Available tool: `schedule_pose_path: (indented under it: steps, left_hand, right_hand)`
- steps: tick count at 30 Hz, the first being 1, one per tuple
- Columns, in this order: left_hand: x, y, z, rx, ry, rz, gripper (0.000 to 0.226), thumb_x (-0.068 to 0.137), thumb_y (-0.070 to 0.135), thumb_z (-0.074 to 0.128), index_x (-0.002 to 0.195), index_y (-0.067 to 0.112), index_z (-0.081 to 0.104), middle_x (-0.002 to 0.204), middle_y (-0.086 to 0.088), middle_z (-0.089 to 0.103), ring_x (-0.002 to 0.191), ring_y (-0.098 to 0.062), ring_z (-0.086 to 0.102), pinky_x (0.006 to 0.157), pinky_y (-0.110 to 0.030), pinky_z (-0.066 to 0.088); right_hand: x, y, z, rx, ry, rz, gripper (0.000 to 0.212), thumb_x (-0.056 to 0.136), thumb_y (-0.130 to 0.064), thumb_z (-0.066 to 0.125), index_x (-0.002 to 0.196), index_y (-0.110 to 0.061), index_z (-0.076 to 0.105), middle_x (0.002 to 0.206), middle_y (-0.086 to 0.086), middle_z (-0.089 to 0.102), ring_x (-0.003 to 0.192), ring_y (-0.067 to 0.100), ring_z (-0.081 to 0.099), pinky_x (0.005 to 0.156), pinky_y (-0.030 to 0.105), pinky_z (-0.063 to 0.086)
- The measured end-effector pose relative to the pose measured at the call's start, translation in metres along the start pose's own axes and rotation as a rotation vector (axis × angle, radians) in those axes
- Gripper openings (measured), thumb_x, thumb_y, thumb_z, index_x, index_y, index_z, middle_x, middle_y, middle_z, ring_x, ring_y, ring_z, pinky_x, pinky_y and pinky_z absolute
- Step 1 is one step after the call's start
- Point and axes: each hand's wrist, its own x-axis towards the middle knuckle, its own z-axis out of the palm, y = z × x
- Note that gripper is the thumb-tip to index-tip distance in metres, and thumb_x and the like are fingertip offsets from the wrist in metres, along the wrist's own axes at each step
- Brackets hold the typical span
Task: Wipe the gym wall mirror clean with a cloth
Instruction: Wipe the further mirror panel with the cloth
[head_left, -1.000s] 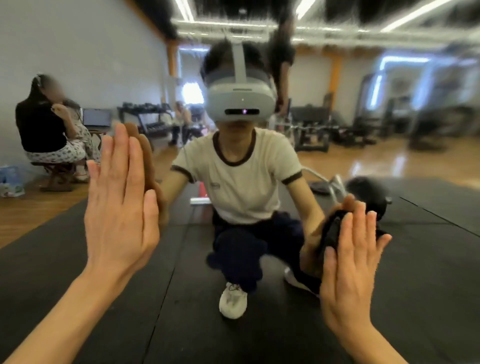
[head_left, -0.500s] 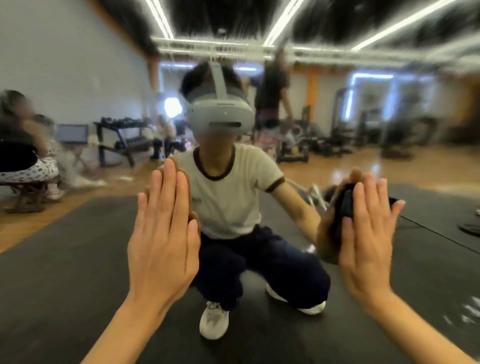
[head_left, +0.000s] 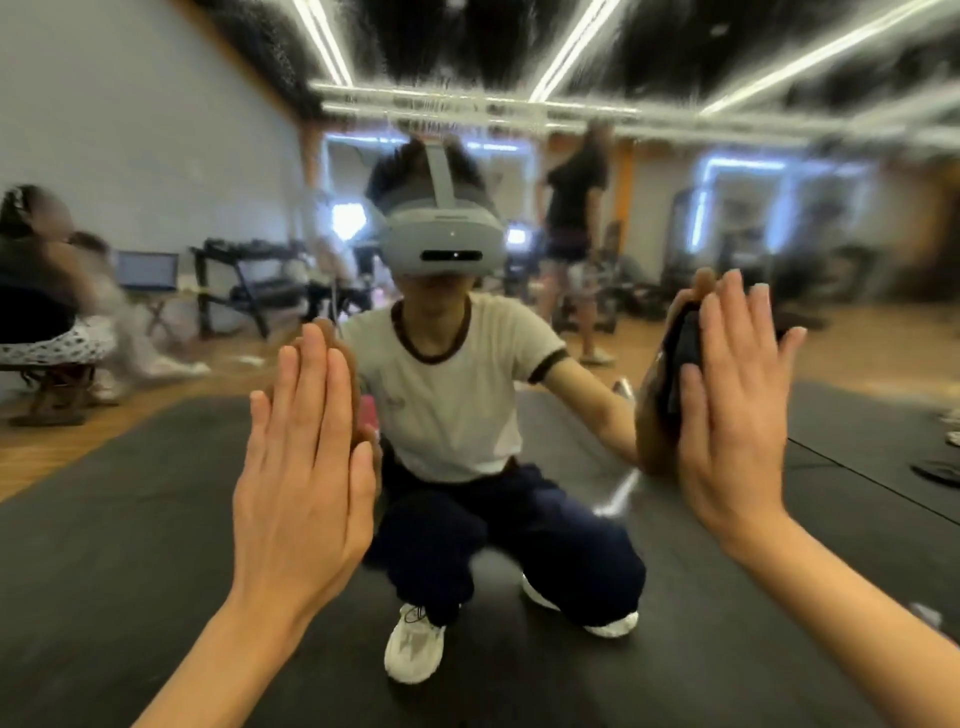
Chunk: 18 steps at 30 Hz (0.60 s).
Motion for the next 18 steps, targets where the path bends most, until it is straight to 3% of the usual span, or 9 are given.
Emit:
schedule_pose_path:
  steps: [3,6,8,10,14,16,18]
  left_hand:
    - [0.008,0.028,0.01,-0.036,0.01,0.031,0.063,0.101,0.017,0.031,0.157,-0.002,0.012,0.167,-0.012,0.004,0.156,-0.02,-0.003,0.127,-0.034,-0.003]
    - [0.017,0.051,0.024,-0.089,0.043,-0.001,0.064,0.1,0.015,0.034,0.157,-0.002,0.011,0.166,-0.011,0.009,0.156,-0.018,-0.002,0.126,-0.032,-0.003]
    - [0.019,0.053,0.03,-0.063,0.055,-0.012,0.065,0.1,0.016,0.034,0.157,-0.001,0.009,0.166,-0.012,0.008,0.156,-0.019,-0.002,0.127,-0.032,-0.003]
    - [0.017,0.051,0.031,-0.026,0.05,0.013,0.064,0.1,0.016,0.033,0.157,-0.001,0.009,0.166,-0.015,0.008,0.156,-0.021,-0.001,0.127,-0.033,-0.002]
    - [0.017,0.051,0.031,-0.006,0.039,0.02,0.064,0.1,0.016,0.032,0.157,-0.001,0.01,0.166,-0.015,0.007,0.156,-0.022,-0.001,0.127,-0.034,-0.002]
    - [0.017,0.051,0.031,0.008,0.04,0.021,0.063,0.101,0.016,0.032,0.158,-0.001,0.009,0.166,-0.014,0.005,0.157,-0.022,-0.001,0.127,-0.035,0.0]
    - [0.016,0.05,0.032,0.024,0.044,0.022,0.063,0.101,0.016,0.032,0.157,-0.001,0.01,0.166,-0.014,0.004,0.157,-0.023,0.0,0.127,-0.036,0.0]
  right_hand:
    - [0.021,-0.066,0.03,0.028,0.056,-0.069,0.057,0.095,0.003,0.053,0.15,0.003,0.035,0.157,0.023,0.034,0.15,0.03,0.019,0.124,0.043,-0.002]
    - [0.05,-0.12,0.048,0.098,-0.003,-0.368,0.049,0.101,-0.007,0.051,0.149,-0.001,0.042,0.156,0.017,0.04,0.148,0.03,0.029,0.125,0.043,0.006]
    - [0.06,-0.1,0.041,0.064,-0.013,-0.473,0.049,0.101,-0.007,0.053,0.149,-0.002,0.042,0.156,0.015,0.04,0.148,0.029,0.029,0.124,0.041,0.006]
    - [0.062,-0.053,0.023,0.021,0.0,-0.388,0.052,0.098,-0.004,0.056,0.148,-0.001,0.042,0.155,0.018,0.04,0.148,0.029,0.026,0.124,0.038,0.002]
    - [0.049,0.045,-0.018,0.005,0.059,0.07,0.05,0.106,-0.016,0.032,0.153,0.001,0.031,0.161,0.023,0.027,0.15,0.033,0.016,0.123,0.03,-0.01]
    - [0.043,0.049,-0.016,0.033,0.136,0.236,0.051,0.106,-0.017,0.029,0.153,0.004,0.03,0.161,0.026,0.024,0.15,0.036,0.014,0.122,0.039,-0.007]
    - [0.039,0.01,0.003,0.047,0.193,0.268,0.051,0.104,-0.012,0.031,0.152,0.004,0.031,0.161,0.026,0.025,0.15,0.038,0.016,0.122,0.044,-0.006]
